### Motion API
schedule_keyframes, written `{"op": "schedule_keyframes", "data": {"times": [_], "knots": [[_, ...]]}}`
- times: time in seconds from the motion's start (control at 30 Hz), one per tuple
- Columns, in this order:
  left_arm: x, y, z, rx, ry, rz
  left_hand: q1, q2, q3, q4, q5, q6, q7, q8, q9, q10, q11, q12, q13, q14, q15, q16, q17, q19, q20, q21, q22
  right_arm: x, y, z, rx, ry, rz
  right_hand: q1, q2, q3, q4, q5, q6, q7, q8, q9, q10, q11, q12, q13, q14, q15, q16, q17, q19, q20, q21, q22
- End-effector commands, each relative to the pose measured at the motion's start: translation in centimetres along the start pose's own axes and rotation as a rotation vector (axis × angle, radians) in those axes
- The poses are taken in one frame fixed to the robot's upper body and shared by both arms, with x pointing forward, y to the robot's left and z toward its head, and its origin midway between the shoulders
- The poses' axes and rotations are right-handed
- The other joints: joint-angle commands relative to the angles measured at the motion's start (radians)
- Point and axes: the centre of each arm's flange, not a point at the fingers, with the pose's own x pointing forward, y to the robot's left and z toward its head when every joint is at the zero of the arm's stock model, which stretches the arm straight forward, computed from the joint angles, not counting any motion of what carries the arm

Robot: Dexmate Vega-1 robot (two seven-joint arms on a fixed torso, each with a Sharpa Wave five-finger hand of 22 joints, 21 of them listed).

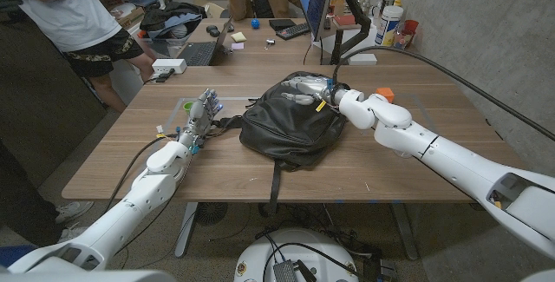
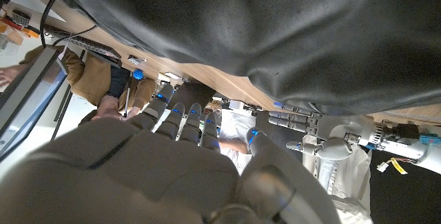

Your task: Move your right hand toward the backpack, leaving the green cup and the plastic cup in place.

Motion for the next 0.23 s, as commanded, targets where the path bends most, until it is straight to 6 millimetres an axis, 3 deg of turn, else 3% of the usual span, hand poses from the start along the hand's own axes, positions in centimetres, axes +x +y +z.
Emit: {"op": "schedule_keyframes", "data": {"times": [0.03,0.23], "knots": [[-0.3,0.7,0.6,0.019,0.0,-0.073,-0.001,0.116,-0.002,-0.002,0.007,-0.057,-0.003,0.003,0.005,-0.059,0.007,0.005,0.001,-0.132,-0.044,0.0,0.004,-0.034,-0.067,-0.001,0.002,-0.6,-0.8,0.3,-0.045,0.056,-0.011,-0.009,0.081,0.005,0.004,-0.003,-0.005,-0.004,-0.001,0.004,-0.002,-0.005,0.005,0.003,0.012,-0.042,0.007,0.003,0.007,-0.039,-0.006,0.003],[-0.3,0.0,-0.5,0.0,0.019,-0.11,-0.001,0.116,-0.002,-0.002,0.007,-0.057,-0.003,0.003,0.005,-0.061,0.006,0.005,0.001,-0.132,-0.044,0.0,0.004,-0.034,-0.067,-0.002,0.002,-1.3,-0.2,0.2,-0.036,0.079,0.0,-0.009,0.081,0.007,0.004,-0.003,-0.004,-0.005,0.0,0.005,0.002,-0.009,0.007,0.003,0.015,-0.042,0.006,0.002,0.009,-0.039,-0.007,0.003]]}}
